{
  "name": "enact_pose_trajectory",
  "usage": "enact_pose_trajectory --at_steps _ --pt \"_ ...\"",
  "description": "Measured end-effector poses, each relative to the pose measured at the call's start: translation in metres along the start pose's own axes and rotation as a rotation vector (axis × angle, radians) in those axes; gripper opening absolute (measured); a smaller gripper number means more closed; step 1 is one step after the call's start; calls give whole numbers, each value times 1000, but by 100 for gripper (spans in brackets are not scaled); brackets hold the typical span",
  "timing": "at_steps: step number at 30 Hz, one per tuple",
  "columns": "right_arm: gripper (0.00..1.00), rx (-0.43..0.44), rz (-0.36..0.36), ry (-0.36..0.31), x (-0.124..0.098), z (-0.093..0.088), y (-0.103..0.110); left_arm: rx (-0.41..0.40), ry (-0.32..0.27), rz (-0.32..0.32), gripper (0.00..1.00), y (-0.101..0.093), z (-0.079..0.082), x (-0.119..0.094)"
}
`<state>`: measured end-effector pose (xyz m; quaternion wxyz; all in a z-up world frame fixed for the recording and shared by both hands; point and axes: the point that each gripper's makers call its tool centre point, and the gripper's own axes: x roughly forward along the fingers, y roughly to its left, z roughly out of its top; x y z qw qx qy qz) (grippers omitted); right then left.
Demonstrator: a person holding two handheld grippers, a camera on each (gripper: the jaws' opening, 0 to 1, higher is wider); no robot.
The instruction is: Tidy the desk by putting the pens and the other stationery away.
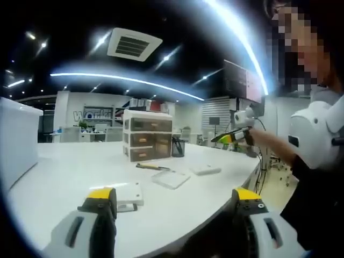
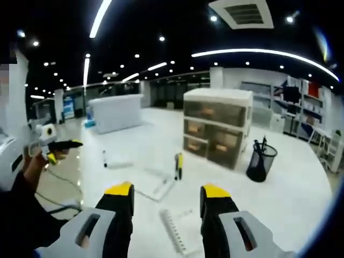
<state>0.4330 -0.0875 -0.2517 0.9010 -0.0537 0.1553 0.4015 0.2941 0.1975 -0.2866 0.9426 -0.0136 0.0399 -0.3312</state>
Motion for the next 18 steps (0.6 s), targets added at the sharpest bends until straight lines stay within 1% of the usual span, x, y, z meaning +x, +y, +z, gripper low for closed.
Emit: enact_pose_trajectory --at_steps 5,8,14,18 --pt "45 -17 47 58 26 6 3 -3 1 2 87 3 -1 -1" --pt "42 -36 61 94 47 8 1 -6 -2 -3 87 4 -2 -2" --pt "40 -47 64 156 81 9 -11 -15 2 -4 87 7 -6 -5" --pt "40 -66 70 221 101 4 -15 -15 2 -3 87 9 -5 -7"
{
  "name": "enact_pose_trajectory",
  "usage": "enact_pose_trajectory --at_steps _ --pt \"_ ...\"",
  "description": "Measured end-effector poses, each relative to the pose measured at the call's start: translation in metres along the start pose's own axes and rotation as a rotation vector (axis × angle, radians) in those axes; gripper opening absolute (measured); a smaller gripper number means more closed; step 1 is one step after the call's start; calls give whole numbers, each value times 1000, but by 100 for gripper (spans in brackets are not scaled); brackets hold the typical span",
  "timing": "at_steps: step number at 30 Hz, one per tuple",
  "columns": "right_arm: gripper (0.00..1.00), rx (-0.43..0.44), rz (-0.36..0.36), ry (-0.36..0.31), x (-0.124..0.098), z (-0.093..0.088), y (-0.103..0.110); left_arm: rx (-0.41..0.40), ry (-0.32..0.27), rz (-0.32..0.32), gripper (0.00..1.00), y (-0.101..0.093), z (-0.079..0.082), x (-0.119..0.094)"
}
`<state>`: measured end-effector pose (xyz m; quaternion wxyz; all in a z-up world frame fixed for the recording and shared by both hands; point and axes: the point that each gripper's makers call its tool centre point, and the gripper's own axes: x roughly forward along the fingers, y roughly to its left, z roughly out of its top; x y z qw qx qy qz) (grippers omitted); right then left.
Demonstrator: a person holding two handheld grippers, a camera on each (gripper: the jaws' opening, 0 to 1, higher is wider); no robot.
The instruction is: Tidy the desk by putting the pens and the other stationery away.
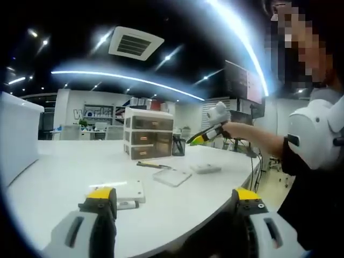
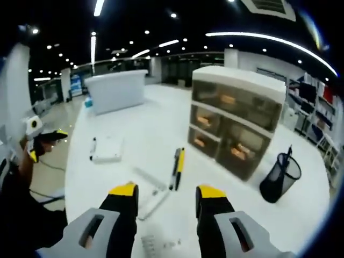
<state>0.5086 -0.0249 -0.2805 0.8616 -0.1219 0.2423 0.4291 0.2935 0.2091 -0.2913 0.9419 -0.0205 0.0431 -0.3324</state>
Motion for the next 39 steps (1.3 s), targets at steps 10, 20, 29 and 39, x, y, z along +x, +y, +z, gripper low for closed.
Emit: enact_pose_trajectory --at_steps 10,20,29,39 --pt "36 -29 29 134 44 2 -8 -3 -2 1 87 -1 1 -1" --pt "32 -120 24 323 83 -6 -21 -15 -10 6 87 -1 0 -3" --pt "29 -154 20 411 109 -16 -16 -22 -8 -15 87 -11 -4 1" --pt "25 -151 11 460 128 -25 -26 -36 -4 -31 87 -17 -8 5"
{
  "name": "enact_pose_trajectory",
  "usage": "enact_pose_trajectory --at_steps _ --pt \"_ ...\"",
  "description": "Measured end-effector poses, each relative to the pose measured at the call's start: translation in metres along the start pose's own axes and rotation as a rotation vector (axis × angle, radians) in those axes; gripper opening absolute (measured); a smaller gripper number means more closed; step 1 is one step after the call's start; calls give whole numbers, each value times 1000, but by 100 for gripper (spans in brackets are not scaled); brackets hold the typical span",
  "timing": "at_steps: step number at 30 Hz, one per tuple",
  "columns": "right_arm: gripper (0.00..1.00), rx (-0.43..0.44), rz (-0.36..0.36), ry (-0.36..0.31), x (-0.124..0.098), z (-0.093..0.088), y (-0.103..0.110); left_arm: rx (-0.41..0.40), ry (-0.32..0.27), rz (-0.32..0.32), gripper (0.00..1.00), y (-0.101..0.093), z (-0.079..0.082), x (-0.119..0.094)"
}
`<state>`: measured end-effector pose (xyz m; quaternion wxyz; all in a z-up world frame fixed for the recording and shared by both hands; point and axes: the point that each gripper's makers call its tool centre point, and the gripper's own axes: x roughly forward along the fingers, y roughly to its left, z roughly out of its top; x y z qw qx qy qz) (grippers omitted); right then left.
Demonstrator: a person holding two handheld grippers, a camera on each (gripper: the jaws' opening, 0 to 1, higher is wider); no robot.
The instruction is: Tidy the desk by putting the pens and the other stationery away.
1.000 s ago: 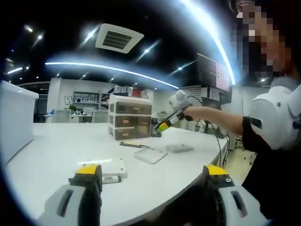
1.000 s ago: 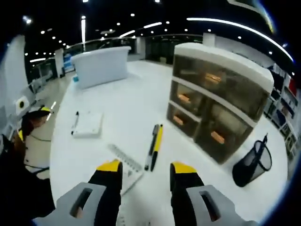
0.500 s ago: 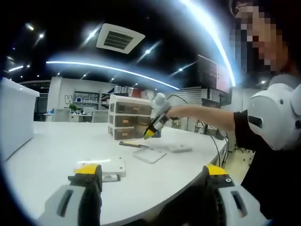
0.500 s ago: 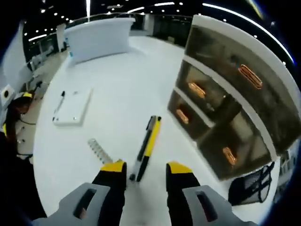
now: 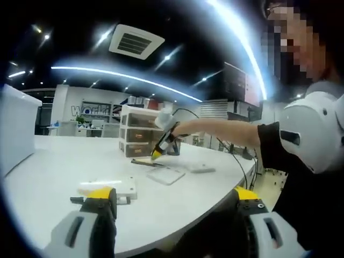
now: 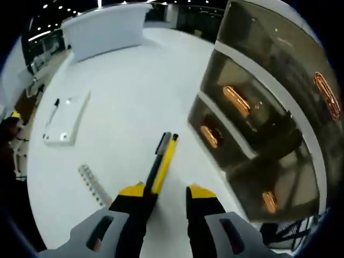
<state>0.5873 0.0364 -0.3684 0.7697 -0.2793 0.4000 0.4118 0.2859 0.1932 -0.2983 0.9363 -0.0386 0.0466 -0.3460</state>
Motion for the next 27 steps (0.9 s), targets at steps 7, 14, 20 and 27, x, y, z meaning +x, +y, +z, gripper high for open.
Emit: enact_pose_trajectory --at_steps 7,14,20,27 --pt "25 0 -1 24 13 -2 -5 -10 2 5 87 2 -4 0" --pt "22 10 23 59 24 -6 -6 -18 7 6 87 3 -7 1" --pt "12 56 69 74 25 -5 1 -20 8 7 87 4 -8 1" --pt "7 69 85 77 26 -6 6 -20 8 5 87 3 -9 1"
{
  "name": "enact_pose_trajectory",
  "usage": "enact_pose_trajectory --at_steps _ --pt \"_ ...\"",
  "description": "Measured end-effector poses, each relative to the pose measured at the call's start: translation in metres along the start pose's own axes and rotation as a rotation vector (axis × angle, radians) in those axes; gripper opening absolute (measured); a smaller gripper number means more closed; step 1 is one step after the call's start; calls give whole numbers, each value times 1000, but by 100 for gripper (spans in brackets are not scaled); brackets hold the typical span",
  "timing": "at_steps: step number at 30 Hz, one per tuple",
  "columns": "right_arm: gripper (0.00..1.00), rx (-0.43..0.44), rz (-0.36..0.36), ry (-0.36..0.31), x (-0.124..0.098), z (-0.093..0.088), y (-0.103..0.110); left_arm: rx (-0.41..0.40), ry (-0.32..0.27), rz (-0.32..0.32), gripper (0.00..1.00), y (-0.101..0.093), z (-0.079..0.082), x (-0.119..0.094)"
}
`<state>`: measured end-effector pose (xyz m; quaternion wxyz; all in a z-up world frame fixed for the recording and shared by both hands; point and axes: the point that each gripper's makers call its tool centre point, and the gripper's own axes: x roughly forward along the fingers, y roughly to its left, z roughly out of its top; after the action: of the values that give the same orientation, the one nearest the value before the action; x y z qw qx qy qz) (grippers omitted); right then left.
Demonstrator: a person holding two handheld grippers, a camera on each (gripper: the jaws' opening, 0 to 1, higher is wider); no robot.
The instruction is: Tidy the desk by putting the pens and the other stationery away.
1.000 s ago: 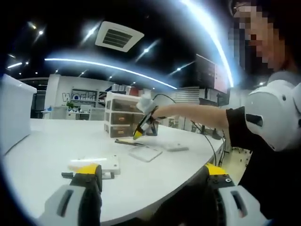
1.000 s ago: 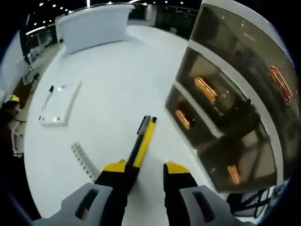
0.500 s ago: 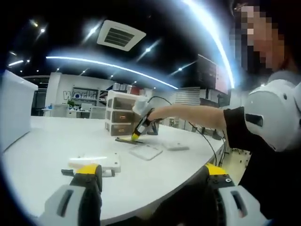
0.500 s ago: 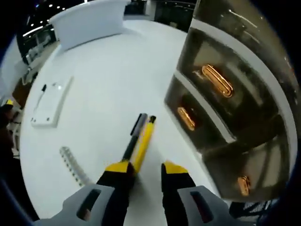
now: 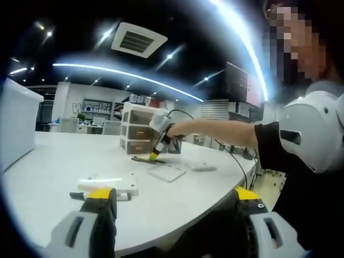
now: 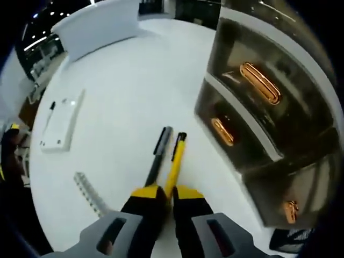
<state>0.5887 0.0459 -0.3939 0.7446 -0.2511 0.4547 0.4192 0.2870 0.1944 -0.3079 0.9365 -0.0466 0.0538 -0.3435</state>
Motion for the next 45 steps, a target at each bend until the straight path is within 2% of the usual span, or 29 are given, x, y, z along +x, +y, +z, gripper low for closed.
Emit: enact_pose_trajectory --at_steps 7,13,21,27,30,33,38,45 --pt "5 20 -4 -4 1 1 0 0 -1 -3 87 -2 0 0" --pt "4 -7 -20 -16 -3 -1 1 3 -3 -4 87 -3 2 0" --pt "4 -43 -42 -135 -46 8 6 11 -6 -11 87 -6 6 3" --pt "4 -53 -59 -229 -82 -1 12 14 -7 -15 87 -8 9 6" --pt "4 -53 -70 -305 -107 -14 19 19 -8 -18 87 -9 11 8" --pt "4 -48 -83 -366 -124 -23 24 27 -7 -23 87 -11 15 11" --pt "4 -23 -119 -470 -164 -59 35 47 -7 -32 87 -15 22 15" --pt "4 46 -198 -605 -202 -111 38 60 -7 -41 87 -20 26 21"
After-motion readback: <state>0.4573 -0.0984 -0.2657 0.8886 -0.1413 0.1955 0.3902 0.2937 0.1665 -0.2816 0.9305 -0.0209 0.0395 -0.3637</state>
